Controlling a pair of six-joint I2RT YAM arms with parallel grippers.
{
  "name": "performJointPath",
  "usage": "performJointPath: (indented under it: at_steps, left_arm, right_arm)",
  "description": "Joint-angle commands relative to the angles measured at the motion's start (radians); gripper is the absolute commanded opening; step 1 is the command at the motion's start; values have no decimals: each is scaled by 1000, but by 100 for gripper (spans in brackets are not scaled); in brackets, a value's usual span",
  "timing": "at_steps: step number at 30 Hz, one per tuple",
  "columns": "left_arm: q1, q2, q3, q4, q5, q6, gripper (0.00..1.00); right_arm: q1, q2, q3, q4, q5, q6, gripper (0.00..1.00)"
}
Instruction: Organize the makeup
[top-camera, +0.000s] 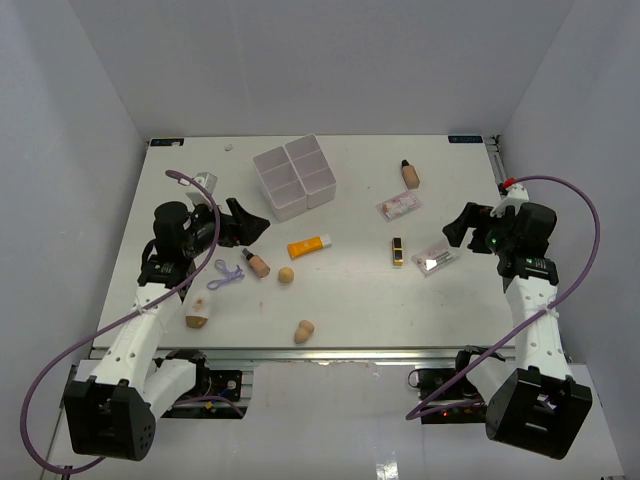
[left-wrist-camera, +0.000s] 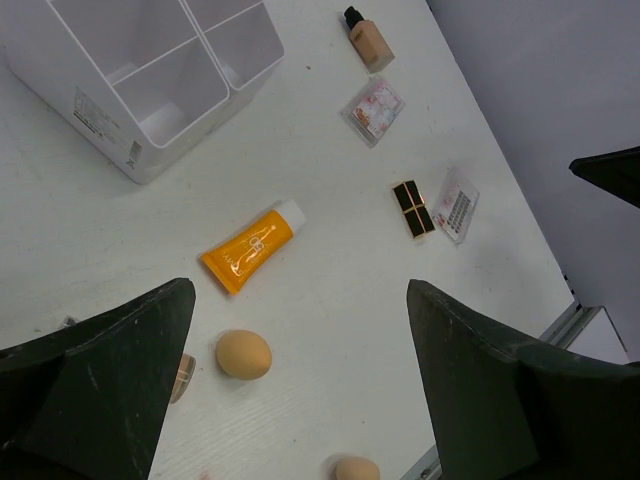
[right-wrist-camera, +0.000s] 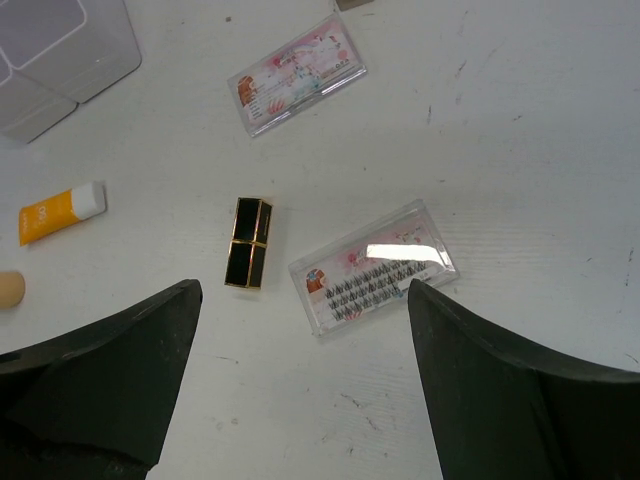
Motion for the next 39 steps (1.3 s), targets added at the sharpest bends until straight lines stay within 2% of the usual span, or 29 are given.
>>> performJointPath:
  at_steps: [1,8,13,17,20,29,34,37,39]
  left_arm:
    - [0,9,13,-5,7,-7,98]
    - [0,76,37,-54,-9,-22,98]
    - [0,111,47,-99,-85,-33,98]
    - [0,176,71,-183,-190,-69,97]
    - [0,211,85,-224,-204,-101,97]
    - [-8,298,184,-457,-315,-187,97]
    - [-17,387,219,-499,-400,-217,85]
    - [-36,495,277,-515,-431,-241,74]
    - [-53,542,310,-521,-443,-252,72]
  right_arm:
    - [0,-26,28,27,-114,-62,90]
    - [0,-44,-1,19,-256,-170,90]
    - [25,-32,-69,-27,-567,-428,90]
    - [54,-26,-52,-96,-616,-525,90]
    - [59,-30,-34,-115,-625,-521,90]
    - [72,18,13,-158,-526,-472,90]
    - [72,11,16,-158,-511,-466,90]
    - [72,-3,14,-156,-511,-464,90]
    - [74,-6,15,-158,-511,-464,90]
